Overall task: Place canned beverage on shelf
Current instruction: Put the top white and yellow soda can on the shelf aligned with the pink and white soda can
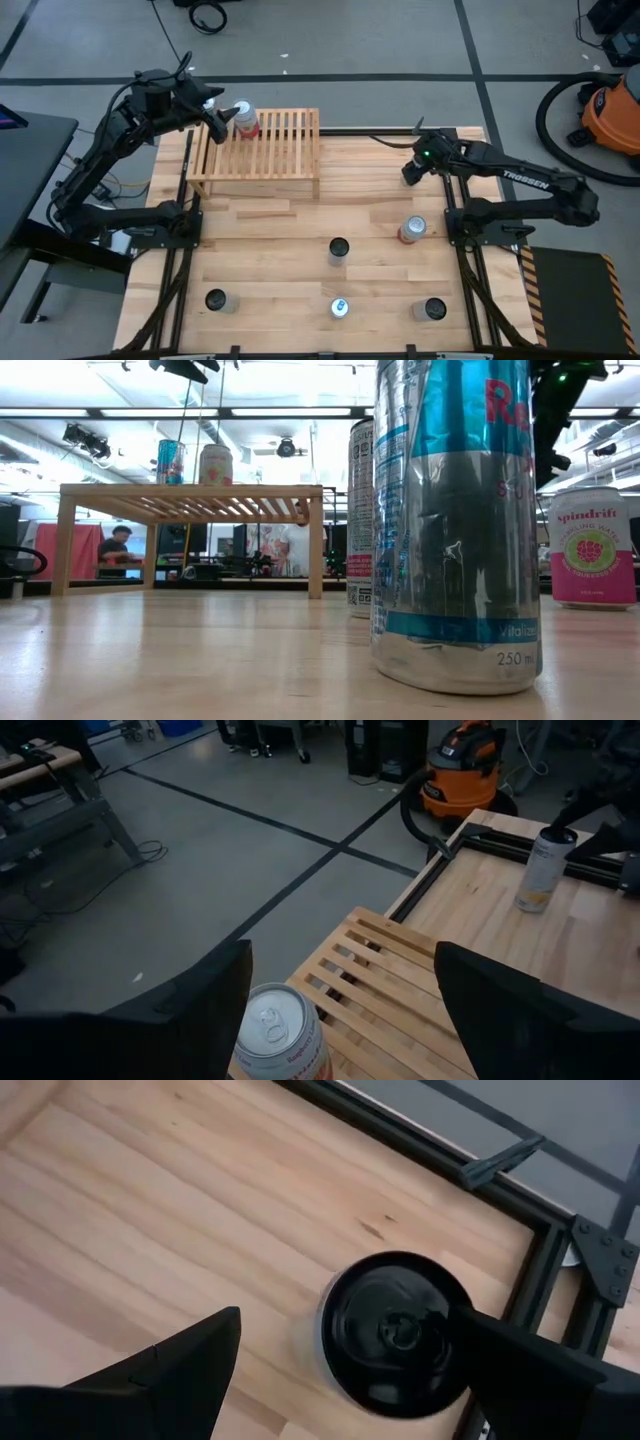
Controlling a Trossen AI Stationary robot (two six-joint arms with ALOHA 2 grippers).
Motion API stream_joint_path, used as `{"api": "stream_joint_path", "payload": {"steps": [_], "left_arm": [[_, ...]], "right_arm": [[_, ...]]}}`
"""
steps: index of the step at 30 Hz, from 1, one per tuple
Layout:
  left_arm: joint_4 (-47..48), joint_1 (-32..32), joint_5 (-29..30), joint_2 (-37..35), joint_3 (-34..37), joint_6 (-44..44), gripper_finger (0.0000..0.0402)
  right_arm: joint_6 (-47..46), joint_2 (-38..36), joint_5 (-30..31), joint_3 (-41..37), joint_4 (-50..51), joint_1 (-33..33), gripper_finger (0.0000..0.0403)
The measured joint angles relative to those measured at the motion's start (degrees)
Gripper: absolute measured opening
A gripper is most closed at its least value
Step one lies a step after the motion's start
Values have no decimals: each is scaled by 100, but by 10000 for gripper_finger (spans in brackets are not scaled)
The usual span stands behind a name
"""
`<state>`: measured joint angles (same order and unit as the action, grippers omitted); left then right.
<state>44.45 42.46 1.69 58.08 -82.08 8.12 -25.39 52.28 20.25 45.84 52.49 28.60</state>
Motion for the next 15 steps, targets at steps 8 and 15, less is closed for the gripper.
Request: {"api": "stream_joint_path", "payload": {"steps": [8,15], "left_arm": [[-9,0,0,0,0,-2,314],[-9,0,0,0,0,-2,314]], "right_arm": [[-41,-478,-135,-2,-44,0,366],[-25,-602,-16,-7,20,4,366]]}}
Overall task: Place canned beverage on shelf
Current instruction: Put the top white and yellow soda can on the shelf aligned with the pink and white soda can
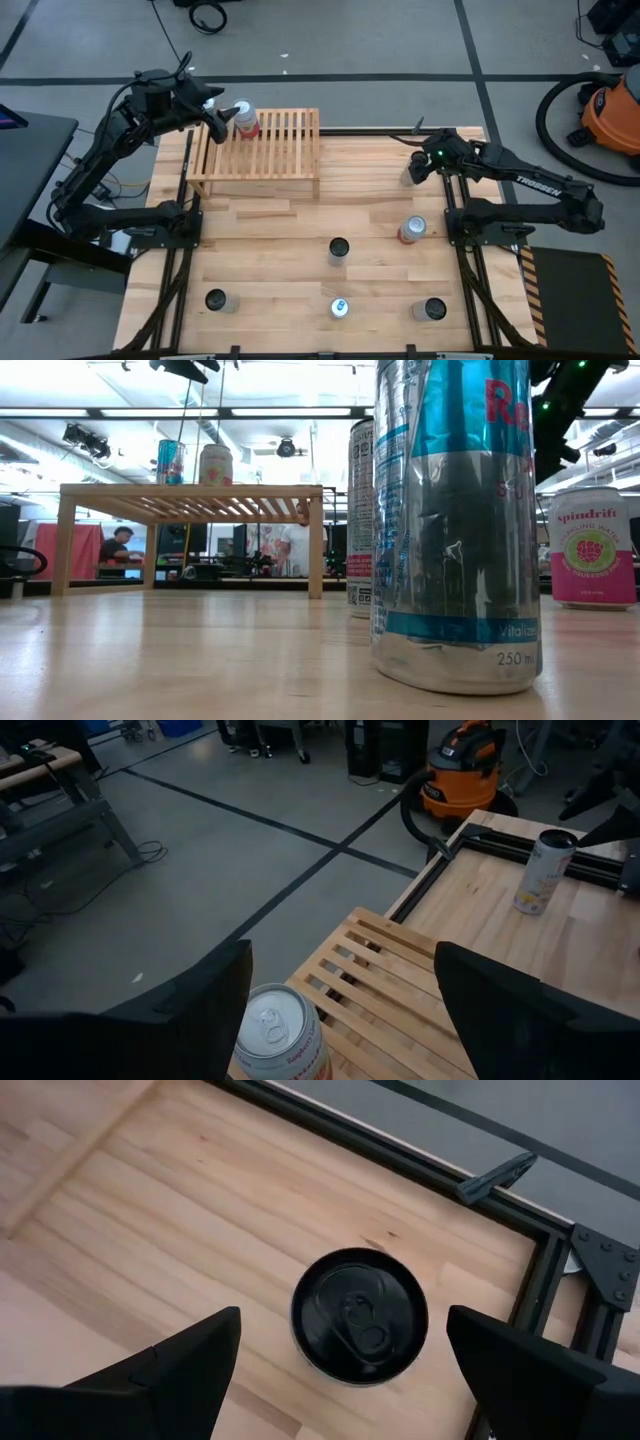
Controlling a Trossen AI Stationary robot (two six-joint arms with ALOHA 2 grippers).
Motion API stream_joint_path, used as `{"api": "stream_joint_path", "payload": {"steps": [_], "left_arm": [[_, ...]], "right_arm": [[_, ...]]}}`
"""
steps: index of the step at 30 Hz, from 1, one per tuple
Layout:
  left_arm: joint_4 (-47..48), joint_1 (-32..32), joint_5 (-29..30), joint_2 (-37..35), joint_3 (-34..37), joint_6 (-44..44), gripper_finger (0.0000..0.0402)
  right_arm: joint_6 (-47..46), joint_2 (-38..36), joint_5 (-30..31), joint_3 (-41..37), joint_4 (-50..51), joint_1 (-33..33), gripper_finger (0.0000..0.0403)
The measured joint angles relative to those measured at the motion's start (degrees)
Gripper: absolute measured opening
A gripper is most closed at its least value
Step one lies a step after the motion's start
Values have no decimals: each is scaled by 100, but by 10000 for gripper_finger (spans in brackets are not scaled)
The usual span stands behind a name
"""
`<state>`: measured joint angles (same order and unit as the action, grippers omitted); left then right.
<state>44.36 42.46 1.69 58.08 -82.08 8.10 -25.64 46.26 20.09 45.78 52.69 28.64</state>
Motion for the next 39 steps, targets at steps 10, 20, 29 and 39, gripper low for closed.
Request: {"api": "stream_joint_path", "payload": {"steps": [10,20,29,39], "left_arm": [[0,1,0,2,0,-5,314],[0,0,0,2,0,-7,314],[3,2,0,2,0,-4,314],[4,1,0,2,0,0,314]], "right_arm": [[-66,180,271,-590,-218,12,366],[263,340,271,-915,-855,76,366],[288,361,279,-946,-1000,87,305],[289,356,56,-931,-1004,89,262]]}}
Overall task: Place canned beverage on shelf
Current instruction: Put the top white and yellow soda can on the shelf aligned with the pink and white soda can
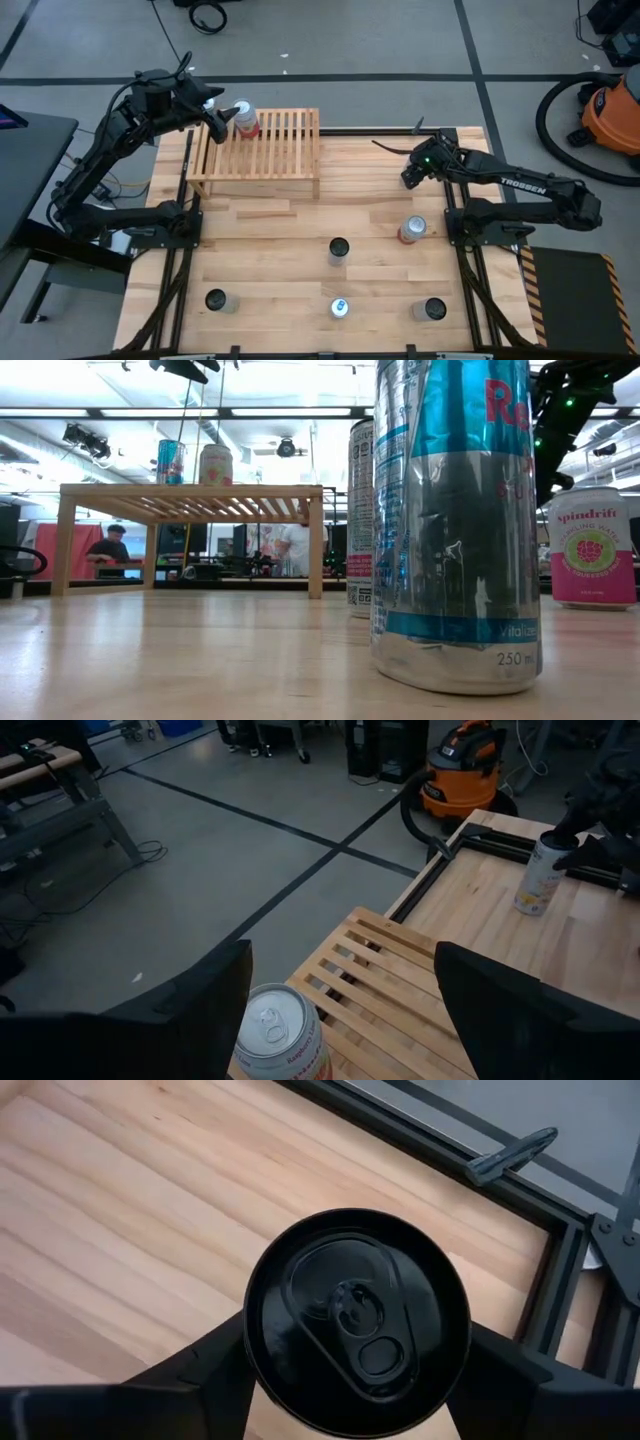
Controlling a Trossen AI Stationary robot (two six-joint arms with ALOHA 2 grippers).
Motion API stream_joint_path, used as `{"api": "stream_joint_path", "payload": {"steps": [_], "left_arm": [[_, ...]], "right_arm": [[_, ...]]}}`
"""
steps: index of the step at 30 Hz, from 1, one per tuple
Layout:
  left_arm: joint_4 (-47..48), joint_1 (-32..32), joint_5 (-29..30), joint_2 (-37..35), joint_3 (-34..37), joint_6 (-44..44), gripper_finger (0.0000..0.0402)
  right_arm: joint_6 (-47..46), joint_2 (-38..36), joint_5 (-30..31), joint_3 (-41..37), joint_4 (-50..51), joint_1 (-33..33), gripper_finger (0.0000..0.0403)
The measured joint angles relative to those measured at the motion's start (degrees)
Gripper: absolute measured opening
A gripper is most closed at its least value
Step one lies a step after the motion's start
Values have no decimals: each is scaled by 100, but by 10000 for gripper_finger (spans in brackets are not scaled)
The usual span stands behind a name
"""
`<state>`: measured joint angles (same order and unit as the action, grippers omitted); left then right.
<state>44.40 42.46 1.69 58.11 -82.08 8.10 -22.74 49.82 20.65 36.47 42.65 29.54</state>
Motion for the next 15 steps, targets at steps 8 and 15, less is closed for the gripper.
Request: {"api": "stream_joint_path", "payload": {"steps": [8,15], "left_arm": [[0,1,2,0,0,0,314],[3,0,0,0,0,8,314]], "right_arm": [[55,31,-505,815,91,-2,262],[481,435,-551,1949,101,-2,262]]}}
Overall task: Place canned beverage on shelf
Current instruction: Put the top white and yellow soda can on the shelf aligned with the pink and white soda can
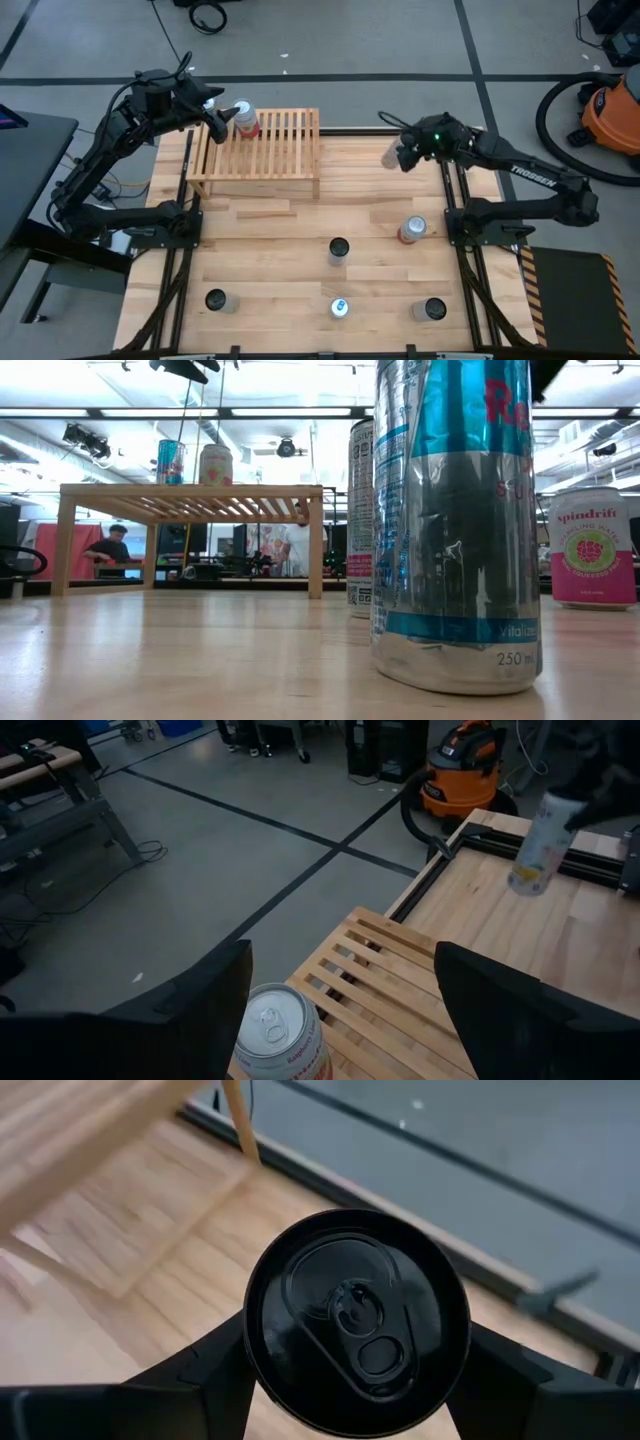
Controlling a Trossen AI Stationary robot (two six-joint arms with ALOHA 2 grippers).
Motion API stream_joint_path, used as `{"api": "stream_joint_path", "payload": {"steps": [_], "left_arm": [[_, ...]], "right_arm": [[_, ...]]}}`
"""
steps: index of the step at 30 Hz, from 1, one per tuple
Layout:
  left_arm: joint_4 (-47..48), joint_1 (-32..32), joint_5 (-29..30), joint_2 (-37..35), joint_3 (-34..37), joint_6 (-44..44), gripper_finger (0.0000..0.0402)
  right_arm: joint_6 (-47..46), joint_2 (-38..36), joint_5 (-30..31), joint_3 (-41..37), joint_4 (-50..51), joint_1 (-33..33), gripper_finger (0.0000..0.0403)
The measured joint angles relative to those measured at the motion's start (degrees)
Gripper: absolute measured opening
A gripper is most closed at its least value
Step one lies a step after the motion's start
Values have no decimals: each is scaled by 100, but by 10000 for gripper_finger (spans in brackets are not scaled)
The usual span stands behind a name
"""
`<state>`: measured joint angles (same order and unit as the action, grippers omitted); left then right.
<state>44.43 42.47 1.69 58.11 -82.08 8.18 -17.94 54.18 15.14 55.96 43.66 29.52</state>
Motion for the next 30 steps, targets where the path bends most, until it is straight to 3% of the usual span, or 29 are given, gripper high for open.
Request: {"api": "stream_joint_path", "payload": {"steps": [13,30], "left_arm": [[5,1,0,0,0,49,314],[108,-1,0,2,0,34,314]], "right_arm": [[1136,1769,6,2496,8,0,262],[2157,4100,-748,5254,9,-2,262]]}}
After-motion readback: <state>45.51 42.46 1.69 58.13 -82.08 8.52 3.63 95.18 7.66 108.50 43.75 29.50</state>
